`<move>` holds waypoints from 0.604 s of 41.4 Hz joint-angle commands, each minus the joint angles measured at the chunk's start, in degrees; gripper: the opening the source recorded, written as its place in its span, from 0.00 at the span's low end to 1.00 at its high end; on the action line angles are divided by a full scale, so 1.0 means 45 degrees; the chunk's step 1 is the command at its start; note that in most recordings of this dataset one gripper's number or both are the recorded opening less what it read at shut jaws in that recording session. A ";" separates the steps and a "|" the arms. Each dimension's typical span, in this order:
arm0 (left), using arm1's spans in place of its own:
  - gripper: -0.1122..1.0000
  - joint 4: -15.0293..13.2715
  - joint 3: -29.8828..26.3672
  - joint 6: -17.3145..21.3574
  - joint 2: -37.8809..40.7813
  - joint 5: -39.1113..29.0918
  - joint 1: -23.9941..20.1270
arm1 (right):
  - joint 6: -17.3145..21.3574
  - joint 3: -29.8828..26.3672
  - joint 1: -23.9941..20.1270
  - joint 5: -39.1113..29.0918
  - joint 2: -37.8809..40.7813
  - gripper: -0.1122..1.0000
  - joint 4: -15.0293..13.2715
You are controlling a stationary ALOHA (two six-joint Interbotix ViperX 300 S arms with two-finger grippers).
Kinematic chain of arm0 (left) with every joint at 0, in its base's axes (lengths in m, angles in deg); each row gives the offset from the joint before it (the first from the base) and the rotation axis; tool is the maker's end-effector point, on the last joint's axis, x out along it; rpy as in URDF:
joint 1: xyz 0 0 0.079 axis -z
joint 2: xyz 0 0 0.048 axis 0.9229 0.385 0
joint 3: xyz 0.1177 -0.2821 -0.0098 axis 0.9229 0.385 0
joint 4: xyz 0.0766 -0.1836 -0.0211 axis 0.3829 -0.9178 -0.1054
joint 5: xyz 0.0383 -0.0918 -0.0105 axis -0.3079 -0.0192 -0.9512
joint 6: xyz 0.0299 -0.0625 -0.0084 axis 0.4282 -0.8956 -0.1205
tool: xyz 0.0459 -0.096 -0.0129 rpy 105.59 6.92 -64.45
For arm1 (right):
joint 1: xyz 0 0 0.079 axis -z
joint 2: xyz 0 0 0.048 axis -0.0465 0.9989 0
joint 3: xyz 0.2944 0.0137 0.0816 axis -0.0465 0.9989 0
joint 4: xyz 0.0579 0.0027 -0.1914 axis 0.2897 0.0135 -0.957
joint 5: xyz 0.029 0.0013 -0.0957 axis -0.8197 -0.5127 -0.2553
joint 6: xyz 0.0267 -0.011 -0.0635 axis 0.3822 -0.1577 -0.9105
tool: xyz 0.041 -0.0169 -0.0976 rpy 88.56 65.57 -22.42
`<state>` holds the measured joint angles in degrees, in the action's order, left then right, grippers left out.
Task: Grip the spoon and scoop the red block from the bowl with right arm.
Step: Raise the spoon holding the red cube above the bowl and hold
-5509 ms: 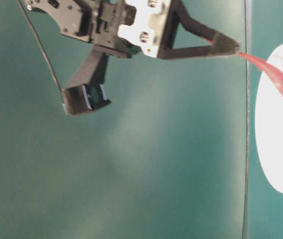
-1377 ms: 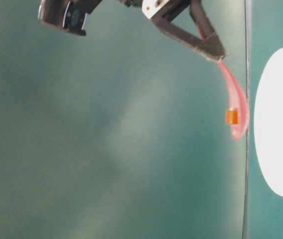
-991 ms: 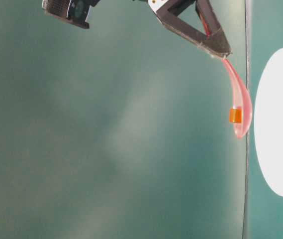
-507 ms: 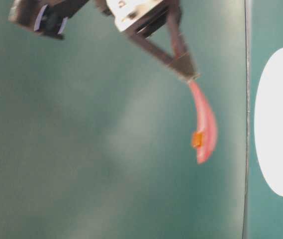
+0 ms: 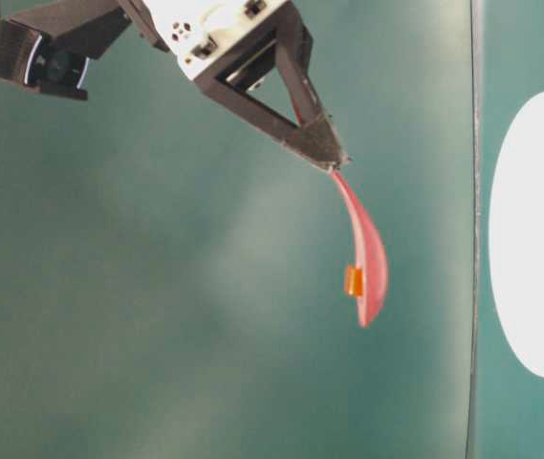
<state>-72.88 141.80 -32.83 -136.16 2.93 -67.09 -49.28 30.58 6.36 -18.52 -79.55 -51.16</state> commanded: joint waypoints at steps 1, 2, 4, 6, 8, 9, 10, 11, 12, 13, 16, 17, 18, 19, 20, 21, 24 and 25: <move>0.10 0.0020 -0.0371 -0.0039 0.0098 -0.0098 0.0000 | 0.0020 -0.0078 -0.0020 0.0098 -0.0488 0.32 0.0039; 0.10 0.0020 -0.0352 -0.0039 0.0098 -0.0137 0.0020 | 0.0020 -0.0039 -0.0039 0.0117 -0.0527 0.32 0.0039; 0.10 0.0020 -0.0371 -0.0039 0.0098 -0.0176 0.0000 | 0.0039 0.0039 -0.0039 0.0137 -0.0664 0.32 0.0039; 0.10 0.0020 -0.0371 -0.0039 0.0098 -0.0176 0.0000 | 0.0039 0.0137 -0.0039 0.0156 -0.0801 0.32 0.0039; 0.10 0.0039 -0.0371 -0.0020 0.0098 -0.0176 0.0000 | 0.0039 0.0215 -0.0039 0.0156 -0.0898 0.32 0.0039; 0.10 0.0039 -0.0371 -0.0020 0.0098 -0.0176 0.0000 | 0.0039 0.0234 -0.0039 0.0156 -0.0937 0.32 0.0039; 0.10 0.0020 -0.0352 -0.0020 0.0098 -0.0176 0.0000 | 0.0039 0.0273 -0.0039 0.0156 -0.0957 0.32 0.0039; 0.10 0.0039 -0.0352 -0.0020 0.0098 -0.0176 0.0000 | 0.0039 0.0293 -0.0039 0.0156 -0.0996 0.32 0.0059; 0.10 0.0039 -0.0371 -0.0020 0.0098 -0.0176 0.0000 | 0.0039 0.0293 -0.0020 0.0156 -0.1016 0.32 0.0059; 0.10 0.0020 -0.0371 -0.0020 0.0117 -0.0176 0.0000 | 0.0039 0.0293 -0.0020 0.0156 -0.1035 0.32 0.0059; 0.10 0.0020 -0.0371 -0.0020 0.0117 -0.0176 0.0000 | 0.0039 0.0332 -0.0039 0.0156 -0.1055 0.32 0.0059; 0.10 0.0020 -0.0371 -0.0020 0.0117 -0.0176 0.0000 | 0.0039 0.0332 -0.0039 0.0156 -0.1055 0.32 0.0059; 0.10 0.0020 -0.0371 -0.0020 0.0098 -0.0176 0.0000 | 0.0039 0.0332 -0.0020 0.0098 -0.1055 0.32 0.0059; 0.10 0.0020 -0.0371 -0.0020 0.0098 -0.0176 0.0000 | 0.0039 0.0352 -0.0039 0.0098 -0.1055 0.32 0.0059; 0.10 0.0020 -0.0371 -0.0020 0.0098 -0.0176 0.0000 | 0.0039 0.0332 -0.0039 0.0098 -0.1055 0.32 0.0059; 0.10 0.0020 -0.0352 -0.0020 0.0117 -0.0176 0.0000 | 0.0039 0.0332 -0.0039 0.0078 -0.1055 0.32 0.0059; 0.10 0.0020 -0.0352 -0.0020 0.0098 -0.0176 0.0000 | 0.0039 0.0332 -0.0039 0.0078 -0.1055 0.32 0.0059; 0.10 0.0020 -0.0352 -0.0020 0.0117 -0.0176 0.0000 | 0.0039 0.0352 -0.0039 0.0078 -0.1055 0.32 0.0059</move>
<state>-72.88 141.80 -32.91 -136.16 1.87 -67.09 -49.19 32.78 6.44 -18.43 -83.16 -51.07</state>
